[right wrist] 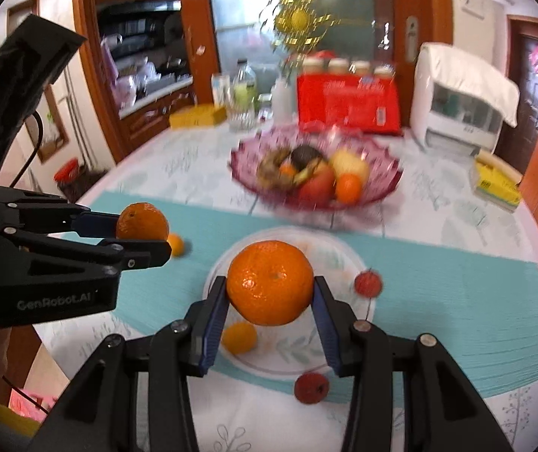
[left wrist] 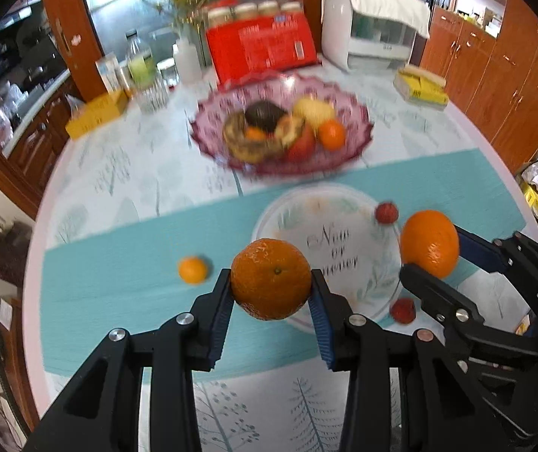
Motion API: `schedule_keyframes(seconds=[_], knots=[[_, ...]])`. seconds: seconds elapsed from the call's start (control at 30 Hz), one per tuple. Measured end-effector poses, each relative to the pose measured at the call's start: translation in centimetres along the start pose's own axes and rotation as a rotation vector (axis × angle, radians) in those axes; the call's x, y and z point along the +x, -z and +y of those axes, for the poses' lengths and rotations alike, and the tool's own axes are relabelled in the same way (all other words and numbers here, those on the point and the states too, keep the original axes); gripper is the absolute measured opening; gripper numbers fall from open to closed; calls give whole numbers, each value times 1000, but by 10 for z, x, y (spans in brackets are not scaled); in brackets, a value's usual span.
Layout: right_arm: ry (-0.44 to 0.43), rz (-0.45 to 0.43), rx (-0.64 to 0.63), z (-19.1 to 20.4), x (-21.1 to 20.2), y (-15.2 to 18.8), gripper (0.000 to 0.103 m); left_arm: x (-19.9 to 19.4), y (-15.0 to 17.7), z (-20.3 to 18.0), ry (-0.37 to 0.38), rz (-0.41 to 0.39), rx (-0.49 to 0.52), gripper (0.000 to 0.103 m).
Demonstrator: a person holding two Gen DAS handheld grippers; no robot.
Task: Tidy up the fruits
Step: 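Carry both tangerines into the pink bowl and open both tools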
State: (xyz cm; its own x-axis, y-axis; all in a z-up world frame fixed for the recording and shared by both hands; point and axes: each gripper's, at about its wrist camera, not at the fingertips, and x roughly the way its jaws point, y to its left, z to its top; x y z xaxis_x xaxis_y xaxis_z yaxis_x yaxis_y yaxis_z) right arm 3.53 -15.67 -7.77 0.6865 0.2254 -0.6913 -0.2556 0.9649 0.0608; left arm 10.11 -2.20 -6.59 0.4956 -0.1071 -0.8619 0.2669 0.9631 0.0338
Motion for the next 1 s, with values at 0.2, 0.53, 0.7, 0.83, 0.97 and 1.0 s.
schedule_keyframes(seconds=[0.2,0.53,0.7,0.83,0.97,1.0], knots=[[40,-75,42,-7,-21,-33,45,-31,-43,2,-29,-81,40,38],[130,-177,100,-27,-32,-101,45,-48,-110,21,-17,-180,16,38],[158,-194,124,-39,-22,-132,45,-41,-136,29,-9,-226,10,38],[180,-187,147,-53,-3,-152,45,-23,-157,37,-14,-240,6,38],[187,-144,201,-70,25,-164,45,8,-173,47,-2,-224,-16,38],[188,-132,210,-73,31,-165,45,16,-176,49,-4,-218,-18,38]])
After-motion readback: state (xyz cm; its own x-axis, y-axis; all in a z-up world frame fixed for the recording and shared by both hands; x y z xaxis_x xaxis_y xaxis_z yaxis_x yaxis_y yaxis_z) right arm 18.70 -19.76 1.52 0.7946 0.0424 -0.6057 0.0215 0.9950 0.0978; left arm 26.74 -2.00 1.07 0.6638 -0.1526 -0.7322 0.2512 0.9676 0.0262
